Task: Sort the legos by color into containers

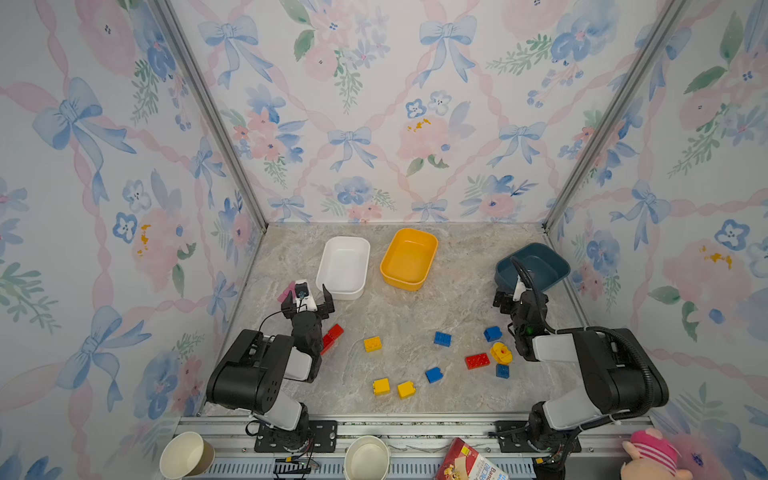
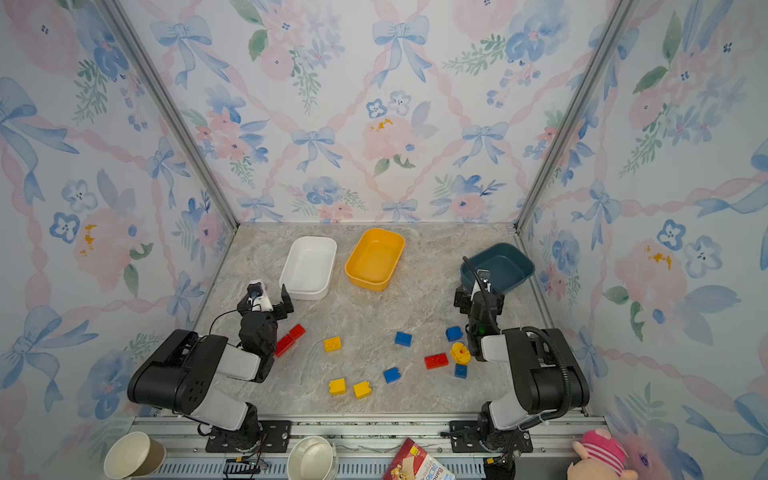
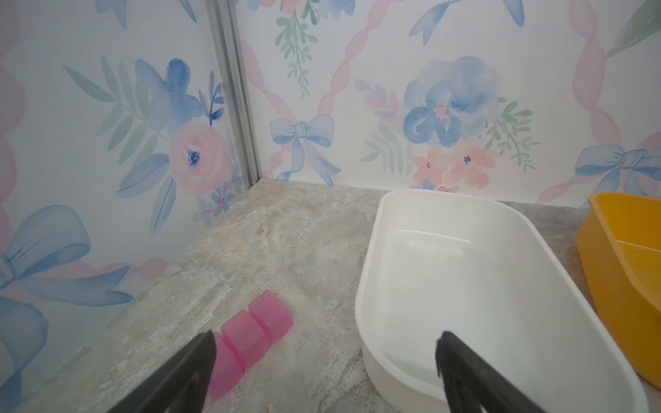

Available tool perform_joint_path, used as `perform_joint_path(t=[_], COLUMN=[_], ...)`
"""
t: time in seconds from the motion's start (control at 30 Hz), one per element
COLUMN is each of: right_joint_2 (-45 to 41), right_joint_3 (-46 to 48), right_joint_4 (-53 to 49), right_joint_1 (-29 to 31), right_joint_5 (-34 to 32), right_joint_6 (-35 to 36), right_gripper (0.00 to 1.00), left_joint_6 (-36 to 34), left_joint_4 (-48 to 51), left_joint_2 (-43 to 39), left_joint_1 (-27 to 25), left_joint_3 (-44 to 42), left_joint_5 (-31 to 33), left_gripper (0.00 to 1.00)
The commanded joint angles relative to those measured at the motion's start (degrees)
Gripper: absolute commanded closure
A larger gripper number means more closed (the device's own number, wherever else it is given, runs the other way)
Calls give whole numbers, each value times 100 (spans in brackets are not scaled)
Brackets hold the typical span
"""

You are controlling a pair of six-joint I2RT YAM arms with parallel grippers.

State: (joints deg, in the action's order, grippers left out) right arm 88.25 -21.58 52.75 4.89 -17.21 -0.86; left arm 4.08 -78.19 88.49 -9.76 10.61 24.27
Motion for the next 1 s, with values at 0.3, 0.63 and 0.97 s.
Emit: perform_joint_path(t=[0.3, 0.63, 0.97], right_joint_2=[43, 43, -738], right_joint_3=[14, 6, -899], right_joint_4=[95, 95, -2194], right_joint_1=[12, 27, 257], right_joint_5=[-72, -91, -608], right_joint_6=[-52, -34, -21], right_gripper=[3, 3, 3], left_joint_6=[9, 10, -9], left_joint_4=[-124, -126, 2003], left_joint_2=[67, 79, -781], left_joint_1=[22, 25, -17], left_joint_3=[-56, -51, 821], left_joint_5=[70, 70, 346], left_gripper=[2, 2, 3])
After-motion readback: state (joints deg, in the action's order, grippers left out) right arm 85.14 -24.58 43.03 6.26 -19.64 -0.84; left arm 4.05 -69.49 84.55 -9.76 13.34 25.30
